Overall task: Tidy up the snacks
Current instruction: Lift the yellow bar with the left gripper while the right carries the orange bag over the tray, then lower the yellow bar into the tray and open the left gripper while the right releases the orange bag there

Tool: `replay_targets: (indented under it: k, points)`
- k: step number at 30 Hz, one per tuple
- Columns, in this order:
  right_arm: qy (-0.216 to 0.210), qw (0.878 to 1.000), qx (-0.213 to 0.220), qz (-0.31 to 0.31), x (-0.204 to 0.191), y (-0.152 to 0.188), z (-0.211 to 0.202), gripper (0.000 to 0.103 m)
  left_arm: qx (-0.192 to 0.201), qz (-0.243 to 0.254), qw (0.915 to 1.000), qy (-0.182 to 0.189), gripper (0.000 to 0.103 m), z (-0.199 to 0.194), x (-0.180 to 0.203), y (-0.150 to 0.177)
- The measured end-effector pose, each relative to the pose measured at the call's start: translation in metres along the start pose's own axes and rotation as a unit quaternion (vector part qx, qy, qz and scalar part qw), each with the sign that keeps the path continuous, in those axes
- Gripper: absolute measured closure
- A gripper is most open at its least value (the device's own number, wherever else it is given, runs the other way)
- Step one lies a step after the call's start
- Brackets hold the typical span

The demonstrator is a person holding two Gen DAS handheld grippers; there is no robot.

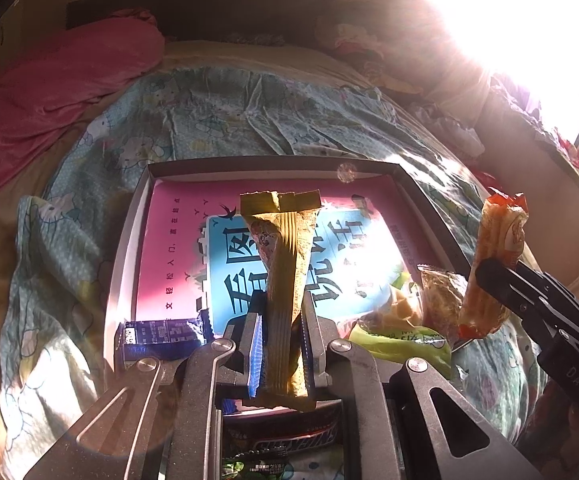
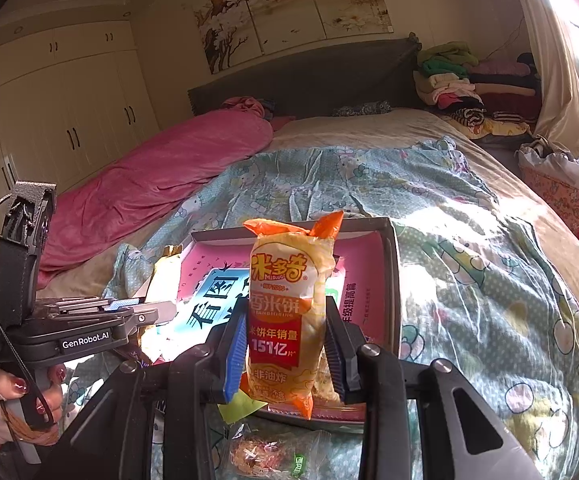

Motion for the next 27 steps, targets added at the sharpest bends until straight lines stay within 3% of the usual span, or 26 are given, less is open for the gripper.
replay_targets:
  k: [27]
  points:
    - [0.013, 0.998, -0.050, -0.027, -0.004, 0.018, 0.029, 0.068, -0.026, 0.018, 0.9995, -0.001, 0.087, 0.020, 0.018, 0.009]
Point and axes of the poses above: each gripper's, at about its wrist camera, not at the fingertips, and z roughly the way its jaws point, x to its right, y to its underside, the point moved 9 cm from there along z, roughly the way its jaws point, and after that the axes turned 10 degrees about -z, right-handed, at the moved point
